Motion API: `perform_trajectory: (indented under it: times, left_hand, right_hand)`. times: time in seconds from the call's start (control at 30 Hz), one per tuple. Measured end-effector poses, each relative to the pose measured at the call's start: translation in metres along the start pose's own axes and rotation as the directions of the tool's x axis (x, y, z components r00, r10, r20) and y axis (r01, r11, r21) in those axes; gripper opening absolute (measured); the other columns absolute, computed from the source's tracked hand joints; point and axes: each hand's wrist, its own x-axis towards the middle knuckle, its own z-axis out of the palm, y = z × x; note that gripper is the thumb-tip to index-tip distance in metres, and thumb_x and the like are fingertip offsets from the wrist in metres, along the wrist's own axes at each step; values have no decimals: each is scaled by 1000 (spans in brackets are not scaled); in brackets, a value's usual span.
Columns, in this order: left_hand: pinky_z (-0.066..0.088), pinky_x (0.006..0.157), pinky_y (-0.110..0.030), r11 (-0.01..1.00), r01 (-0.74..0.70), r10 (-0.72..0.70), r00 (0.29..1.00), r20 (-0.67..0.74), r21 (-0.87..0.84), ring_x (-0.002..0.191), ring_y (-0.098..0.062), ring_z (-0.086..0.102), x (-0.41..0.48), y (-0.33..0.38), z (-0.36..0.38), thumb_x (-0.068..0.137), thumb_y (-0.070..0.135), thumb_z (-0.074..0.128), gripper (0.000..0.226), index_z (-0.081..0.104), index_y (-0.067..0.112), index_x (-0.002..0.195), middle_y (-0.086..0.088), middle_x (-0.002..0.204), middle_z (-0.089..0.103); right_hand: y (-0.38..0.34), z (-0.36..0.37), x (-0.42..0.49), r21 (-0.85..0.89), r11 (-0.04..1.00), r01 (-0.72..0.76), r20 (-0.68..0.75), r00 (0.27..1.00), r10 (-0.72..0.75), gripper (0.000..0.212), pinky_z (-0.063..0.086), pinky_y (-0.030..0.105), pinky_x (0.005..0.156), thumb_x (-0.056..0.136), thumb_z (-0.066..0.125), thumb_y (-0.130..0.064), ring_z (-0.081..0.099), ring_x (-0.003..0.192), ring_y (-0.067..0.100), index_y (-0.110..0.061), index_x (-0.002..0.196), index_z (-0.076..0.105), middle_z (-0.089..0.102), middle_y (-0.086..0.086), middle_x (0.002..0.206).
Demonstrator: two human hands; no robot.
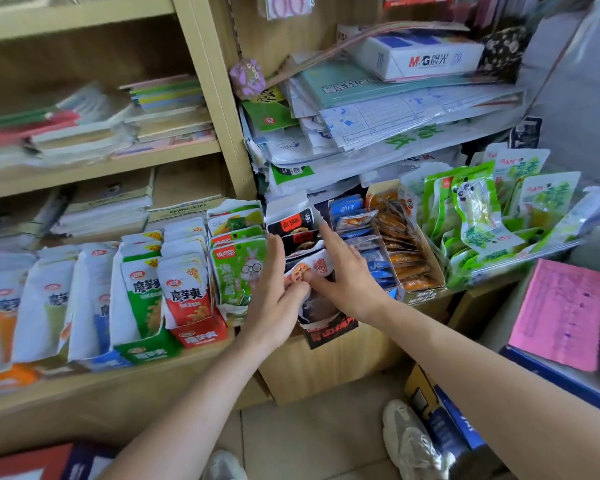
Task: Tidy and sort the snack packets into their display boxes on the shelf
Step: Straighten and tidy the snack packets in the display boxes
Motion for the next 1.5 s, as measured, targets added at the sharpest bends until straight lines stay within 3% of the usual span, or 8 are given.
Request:
perform_trajectory:
  times: [0.13, 0.3, 0.47, 0.6, 0.9, 1.07, 1.3, 1.5]
  left_hand:
    - [21, 124, -34, 990, -100, 107, 992, -69, 101, 148, 4, 19, 5, -8, -19, 98, 28, 64, 69, 30, 34, 157, 18, 163, 26]
    - [27, 114, -30, 865, -193, 310, 931, -191, 464, 141, -9, 34, 8, -12, -25, 90, 40, 71, 62, 50, 28, 147, 13, 153, 44]
    - [34, 116, -38, 702, -405, 541, 838, -68, 586, 138, -16, 42, 2, -14, -20, 94, 33, 67, 55, 52, 26, 146, 7, 153, 46]
    - [42, 111, -37, 541, -612, 705, 704, 85, 577, 131, -21, 53, -3, -16, -16, 95, 15, 68, 46, 59, 18, 140, -1, 146, 55]
    - [45, 106, -32, 649, -558, 628, 777, 51, 518, 122, -16, 61, -7, -21, -18, 97, 22, 67, 37, 65, 18, 134, 3, 133, 65]
    - [51, 102, -32, 678, -508, 621, 782, -45, 531, 116, -15, 65, 4, -23, -20, 91, 11, 71, 34, 71, 17, 125, 2, 123, 71]
    - [43, 111, -31, 750, -451, 526, 850, -24, 484, 130, -9, 56, 25, -25, -32, 91, 18, 72, 36, 70, 24, 126, 10, 132, 65]
    - [40, 114, -41, 707, -507, 520, 845, 124, 493, 138, -9, 48, 13, -30, -37, 94, 15, 69, 35, 70, 28, 127, 9, 146, 55]
  right_hand:
    - [-4, -15, -3, -32, 999, 23, 69, 997, -20, 88, 19, 52, 121, 89, 68, -50, 19, 151, 13, -27, 158, 19, 27, -10, 162]
    - [-5, -49, -12, 21, 998, 54, 127, 990, -56, 102, 34, 7, 107, 78, 84, -28, 31, 131, -12, -31, 158, 19, 36, -15, 153]
    - [9, -65, -33, -273, 952, 139, 205, 975, -83, 100, 36, 48, 115, 73, 86, -36, 34, 143, 12, -37, 154, 28, 34, -8, 157]
    - [11, -60, -48, -310, 926, 216, 125, 975, -186, 96, 45, 49, 105, 74, 86, -30, 43, 138, 18, -28, 154, 33, 46, -3, 149]
    - [14, -47, -72, -320, 904, 284, 52, 958, -282, 92, 39, 38, 112, 85, 78, -23, 36, 143, 19, -18, 158, 21, 37, 2, 157]
    - [4, -35, -87, -447, 828, 337, -43, 917, -396, 60, 45, 44, 104, 88, 73, -26, 51, 126, 26, -15, 143, 52, 55, 8, 139]
    - [15, 1, -106, -655, 667, 355, 296, 933, -206, 99, -3, 38, 122, 86, 67, -46, -10, 153, 27, -26, 160, 4, 1, 4, 167]
    - [16, 0, -87, -677, 651, 345, 332, 931, -148, 98, 3, 45, 125, 91, 60, -50, -16, 152, 26, -28, 159, -8, -11, 1, 167]
